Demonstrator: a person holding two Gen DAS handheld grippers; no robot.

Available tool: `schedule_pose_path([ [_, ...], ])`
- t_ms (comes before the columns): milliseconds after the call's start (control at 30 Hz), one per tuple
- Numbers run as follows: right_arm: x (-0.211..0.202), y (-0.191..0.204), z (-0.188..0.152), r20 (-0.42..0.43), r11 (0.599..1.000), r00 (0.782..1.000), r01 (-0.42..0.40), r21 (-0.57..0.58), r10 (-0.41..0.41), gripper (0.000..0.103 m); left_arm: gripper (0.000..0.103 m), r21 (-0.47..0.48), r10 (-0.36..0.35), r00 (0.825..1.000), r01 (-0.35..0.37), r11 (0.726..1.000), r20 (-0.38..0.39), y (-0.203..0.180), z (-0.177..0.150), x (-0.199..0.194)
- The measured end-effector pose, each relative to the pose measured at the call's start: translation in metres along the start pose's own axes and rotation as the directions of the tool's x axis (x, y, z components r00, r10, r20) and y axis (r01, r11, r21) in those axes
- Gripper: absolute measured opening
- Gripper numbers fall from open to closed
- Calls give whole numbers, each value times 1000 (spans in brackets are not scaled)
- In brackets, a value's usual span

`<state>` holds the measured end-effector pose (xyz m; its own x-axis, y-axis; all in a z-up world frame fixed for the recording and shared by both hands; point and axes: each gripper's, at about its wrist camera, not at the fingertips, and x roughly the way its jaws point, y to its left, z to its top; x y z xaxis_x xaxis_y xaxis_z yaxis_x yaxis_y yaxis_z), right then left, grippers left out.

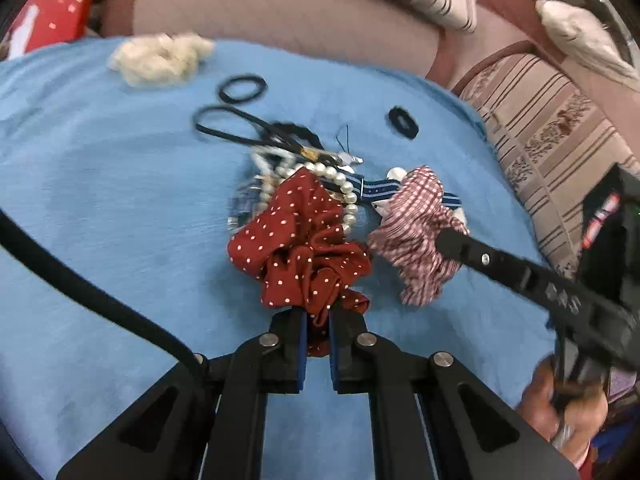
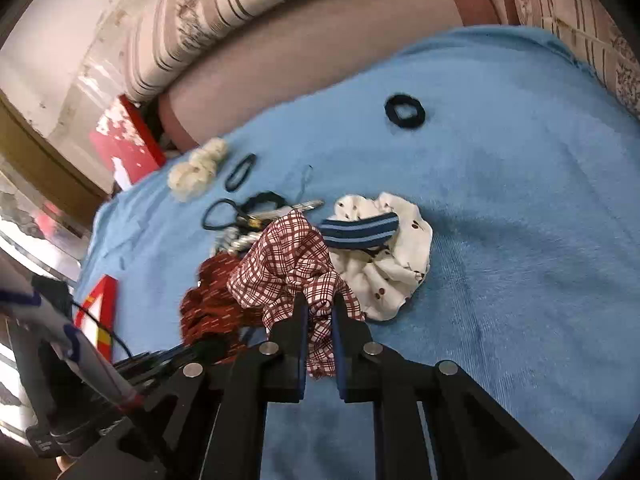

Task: Organize jewelry
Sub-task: 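Carry both scrunchies over the red-rimmed white tray with both tools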

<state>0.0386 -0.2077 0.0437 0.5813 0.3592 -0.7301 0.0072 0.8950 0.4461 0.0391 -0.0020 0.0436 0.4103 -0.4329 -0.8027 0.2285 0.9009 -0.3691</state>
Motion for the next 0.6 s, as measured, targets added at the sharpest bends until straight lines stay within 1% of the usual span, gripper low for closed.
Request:
schedule_pose_path([
  [133, -15, 11, -6, 27, 1000, 999, -25, -9, 25, 11, 8, 8, 57, 997, -57, 998, 60, 20, -18, -50],
  [233, -20, 22, -13, 37, 999, 998, -40, -18, 40, 10, 8, 6, 134, 985, -136, 991, 108, 38, -27, -80],
  [300, -22, 33, -20, 39, 999, 998, -45, -28, 46, 10, 8, -5, 184, 973, -185, 983, 142, 55, -34, -101],
  [400, -23, 48, -30, 38, 997, 998, -56, -46, 58, 10, 8, -51, 242, 952, -237, 970, 187, 83, -42, -133],
  [500, -25, 75, -43, 41, 994, 998, -40, -97, 44, 10, 8, -139, 298, 929, -272, 952, 220, 123, -48, -162],
  [533, -26, 83, -46, 40, 992, 998, -43, -115, 48, 10, 8, -169, 322, 919, -289, 942, 227, 136, -49, -171],
  [600, -26, 108, -53, 33, 986, 997, -58, -157, 64, 10, 8, -223, 383, 893, -333, 916, 238, 165, -51, -189],
])
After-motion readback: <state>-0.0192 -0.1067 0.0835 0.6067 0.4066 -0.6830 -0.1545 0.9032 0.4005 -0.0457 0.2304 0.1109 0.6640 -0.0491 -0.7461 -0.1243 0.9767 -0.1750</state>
